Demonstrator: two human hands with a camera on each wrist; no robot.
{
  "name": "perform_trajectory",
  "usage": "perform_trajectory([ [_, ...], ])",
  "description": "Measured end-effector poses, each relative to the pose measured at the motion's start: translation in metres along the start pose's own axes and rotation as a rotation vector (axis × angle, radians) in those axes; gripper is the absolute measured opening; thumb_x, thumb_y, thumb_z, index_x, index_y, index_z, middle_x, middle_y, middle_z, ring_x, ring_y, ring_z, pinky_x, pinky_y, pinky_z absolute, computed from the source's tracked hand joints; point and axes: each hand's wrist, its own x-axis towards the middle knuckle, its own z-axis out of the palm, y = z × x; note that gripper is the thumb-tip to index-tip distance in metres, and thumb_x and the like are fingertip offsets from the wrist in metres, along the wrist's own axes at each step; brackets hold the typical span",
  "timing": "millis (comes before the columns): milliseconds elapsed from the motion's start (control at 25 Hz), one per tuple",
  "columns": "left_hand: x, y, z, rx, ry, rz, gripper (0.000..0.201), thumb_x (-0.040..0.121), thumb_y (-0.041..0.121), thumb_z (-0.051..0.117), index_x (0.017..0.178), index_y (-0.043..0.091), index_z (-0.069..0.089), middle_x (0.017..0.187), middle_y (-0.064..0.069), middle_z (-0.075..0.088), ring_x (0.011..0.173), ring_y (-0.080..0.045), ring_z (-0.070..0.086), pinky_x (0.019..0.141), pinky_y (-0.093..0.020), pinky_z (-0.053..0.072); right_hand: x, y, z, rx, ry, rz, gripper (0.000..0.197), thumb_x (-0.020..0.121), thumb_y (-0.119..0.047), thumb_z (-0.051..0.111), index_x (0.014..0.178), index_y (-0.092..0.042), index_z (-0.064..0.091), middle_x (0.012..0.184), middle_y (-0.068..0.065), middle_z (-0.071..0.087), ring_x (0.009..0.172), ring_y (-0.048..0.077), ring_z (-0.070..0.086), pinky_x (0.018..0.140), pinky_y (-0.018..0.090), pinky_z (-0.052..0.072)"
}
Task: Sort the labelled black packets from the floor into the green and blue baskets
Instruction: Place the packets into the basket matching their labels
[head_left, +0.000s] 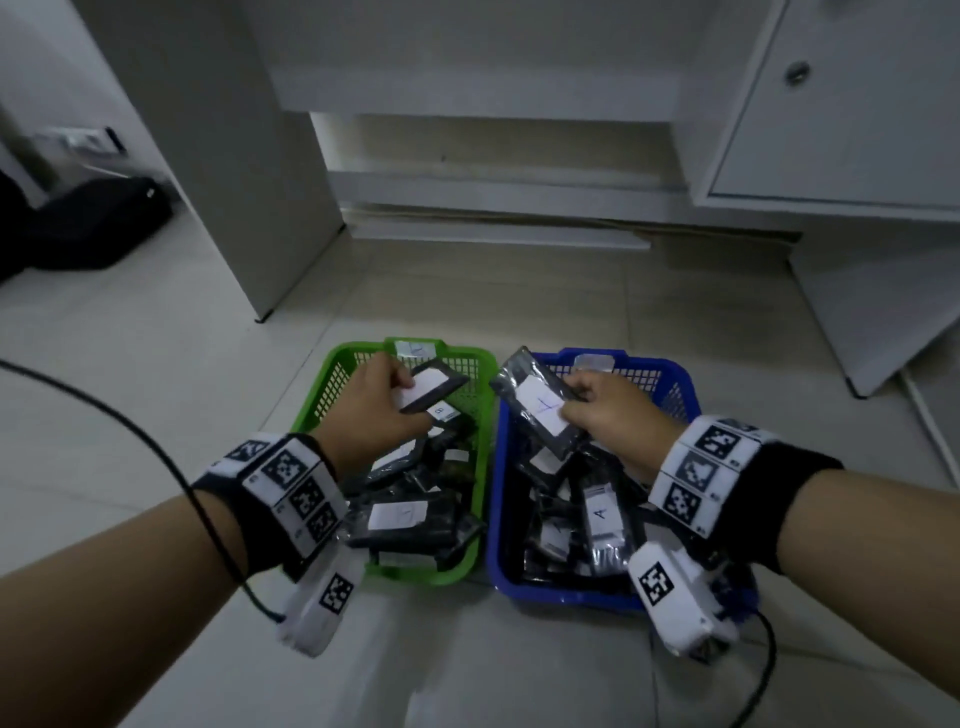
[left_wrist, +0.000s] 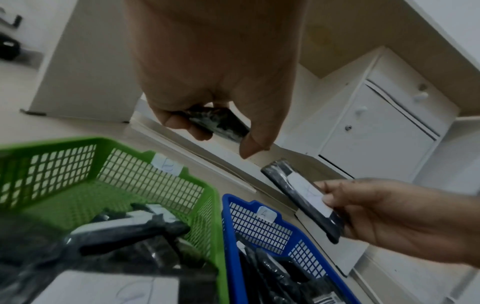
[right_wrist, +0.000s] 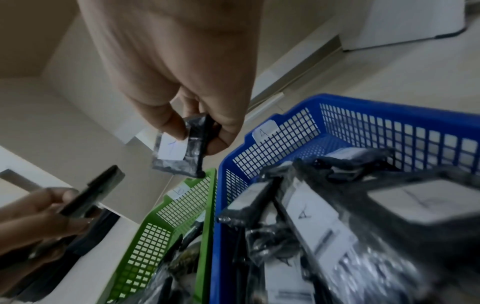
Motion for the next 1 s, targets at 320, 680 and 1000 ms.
perform_trajectory([
  [320,-0.014,-0.064,0.056,0.049,0.003,-0.077,0.052,0.064,0.035,0.084,0.098,0.014,0.051,0.104,-0.002,0.045,0.098,-0.018,0.042,0.079,-0.028,0.037,-0.009,0.053,0.053,0.057,0.283,0.151,0.023,0.084,-0.007,0.063,0.087,-0.029,0.058,0.09,0.002,0.065,0.087,0.032,0.066,0.079,0.045,0.056],
  [680,-0.015,-0.081,0.06,0.177,-0.176,-0.082,0.053,0.082,0.043,0.065,0.13,0.025,0.05,0.135,-0.004,0.038,0.126,-0.029,0.034,0.106,-0.037,0.03,0.009,0.039,0.062,-0.314,0.237,0.204,0.019,0.094,-0.024,0.054,0.107,-0.019,0.067,0.111,0.005,0.07,0.099,0.024,0.065,0.086,0.032,0.05],
  [1000,-0.001,-0.031,0.042,0.057,-0.248,0.083,0.014,0.085,0.027,0.065,0.099,0.024,0.068,0.11,0.0,0.059,0.105,-0.016,0.054,0.086,-0.02,0.037,0.009,0.014,0.0,-0.586,-0.127,0.16,0.022,0.092,-0.027,0.056,0.111,-0.024,0.066,0.117,-0.001,0.067,0.098,0.015,0.063,0.083,0.022,0.046],
])
